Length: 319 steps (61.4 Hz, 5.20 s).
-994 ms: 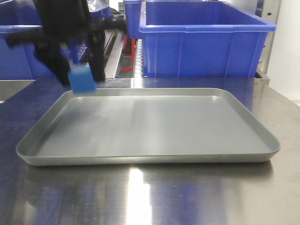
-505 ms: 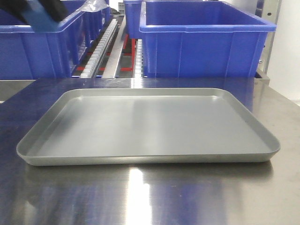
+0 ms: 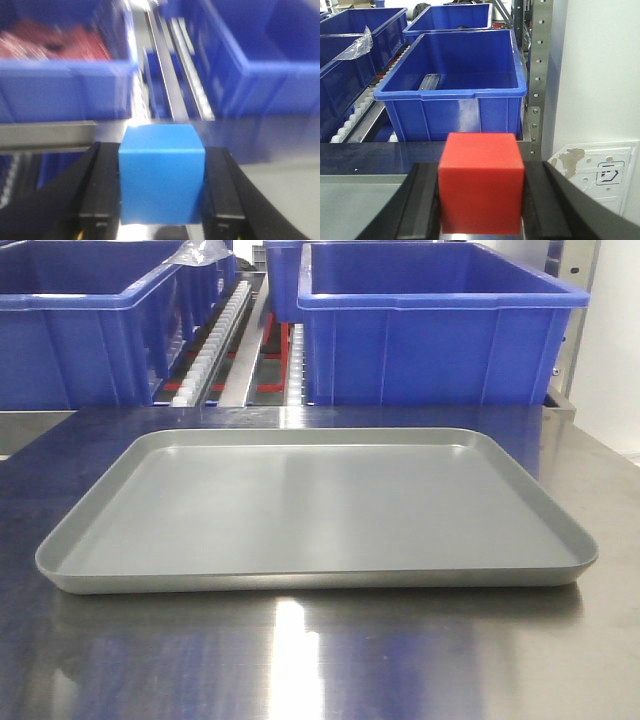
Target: Sort and place red and blue blocks on shelf
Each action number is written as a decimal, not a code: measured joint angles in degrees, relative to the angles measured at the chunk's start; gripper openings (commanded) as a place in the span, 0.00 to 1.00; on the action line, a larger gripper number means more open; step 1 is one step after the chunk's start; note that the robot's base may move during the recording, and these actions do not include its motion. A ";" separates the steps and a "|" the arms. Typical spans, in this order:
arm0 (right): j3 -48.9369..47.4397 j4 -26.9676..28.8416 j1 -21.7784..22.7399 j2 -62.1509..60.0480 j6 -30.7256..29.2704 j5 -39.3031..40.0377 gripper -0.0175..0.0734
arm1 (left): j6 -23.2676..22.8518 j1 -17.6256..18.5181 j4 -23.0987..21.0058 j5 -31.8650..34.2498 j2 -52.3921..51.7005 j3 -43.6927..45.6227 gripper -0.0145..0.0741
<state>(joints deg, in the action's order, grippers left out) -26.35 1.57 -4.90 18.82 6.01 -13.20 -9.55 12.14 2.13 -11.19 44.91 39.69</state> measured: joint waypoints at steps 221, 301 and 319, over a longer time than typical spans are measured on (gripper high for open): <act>0.00 0.00 0.00 0.00 0.00 -0.14 0.25 | 2.96 -3.57 3.18 0.36 -29.35 -14.26 0.40; 0.00 0.00 0.00 0.00 0.00 -0.14 0.25 | 2.96 -3.57 3.18 0.36 -29.35 -14.26 0.40; 0.00 0.00 0.00 0.00 0.00 -0.14 0.25 | 2.96 -3.57 3.18 0.36 -29.35 -14.26 0.40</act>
<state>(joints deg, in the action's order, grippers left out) -26.35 1.57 -4.90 18.82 6.01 -13.34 -6.59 8.57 5.31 -10.83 15.56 25.43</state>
